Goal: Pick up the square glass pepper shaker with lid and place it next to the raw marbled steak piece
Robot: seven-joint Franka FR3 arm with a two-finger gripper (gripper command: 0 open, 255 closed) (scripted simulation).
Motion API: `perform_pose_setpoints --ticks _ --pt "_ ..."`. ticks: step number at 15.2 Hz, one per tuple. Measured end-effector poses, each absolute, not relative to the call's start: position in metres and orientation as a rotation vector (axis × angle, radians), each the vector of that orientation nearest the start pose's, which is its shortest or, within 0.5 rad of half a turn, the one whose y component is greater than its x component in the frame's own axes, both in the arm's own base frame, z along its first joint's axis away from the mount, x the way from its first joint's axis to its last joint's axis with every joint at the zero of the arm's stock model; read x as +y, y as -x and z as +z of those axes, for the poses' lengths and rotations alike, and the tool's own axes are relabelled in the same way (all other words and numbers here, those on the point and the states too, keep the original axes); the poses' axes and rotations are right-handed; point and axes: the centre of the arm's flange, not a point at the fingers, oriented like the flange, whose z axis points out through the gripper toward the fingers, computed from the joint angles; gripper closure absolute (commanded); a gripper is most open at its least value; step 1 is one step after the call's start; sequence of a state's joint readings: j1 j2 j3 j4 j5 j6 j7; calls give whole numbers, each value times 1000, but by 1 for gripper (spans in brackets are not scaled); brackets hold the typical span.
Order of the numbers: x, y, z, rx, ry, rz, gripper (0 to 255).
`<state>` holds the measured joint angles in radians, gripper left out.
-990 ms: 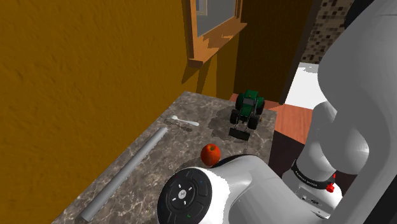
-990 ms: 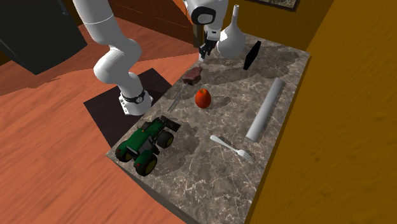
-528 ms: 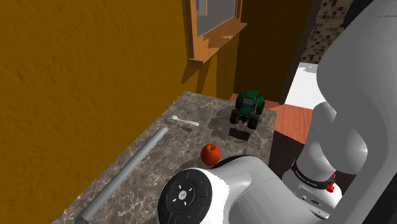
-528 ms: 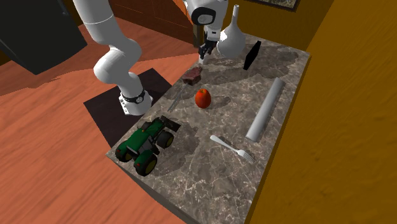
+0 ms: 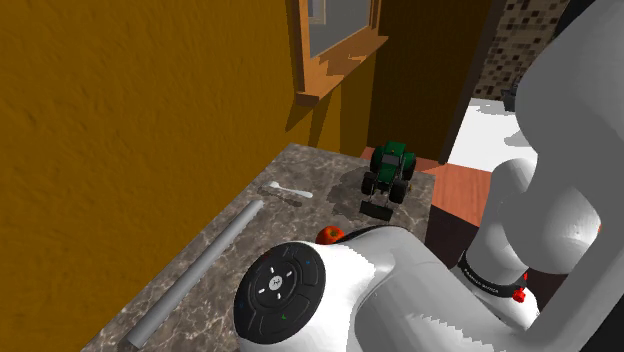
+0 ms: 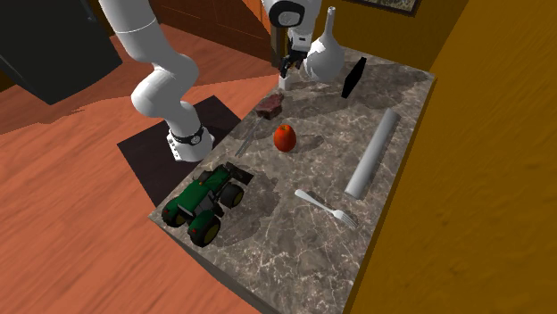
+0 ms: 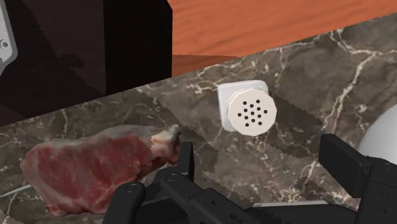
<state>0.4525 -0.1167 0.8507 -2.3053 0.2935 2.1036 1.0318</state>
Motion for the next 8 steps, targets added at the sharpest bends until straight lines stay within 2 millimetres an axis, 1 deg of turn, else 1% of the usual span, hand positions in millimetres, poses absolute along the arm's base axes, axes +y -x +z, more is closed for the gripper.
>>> perform_pose_setpoints --ticks 1,2,4,8 --pt "476 -114 381 -155 3169 300 0" --pt "477 -115 386 -156 3169 301 0" --pt "477 -117 389 -156 3169 302 0" --pt "476 -117 390 -156 3170 302 0"
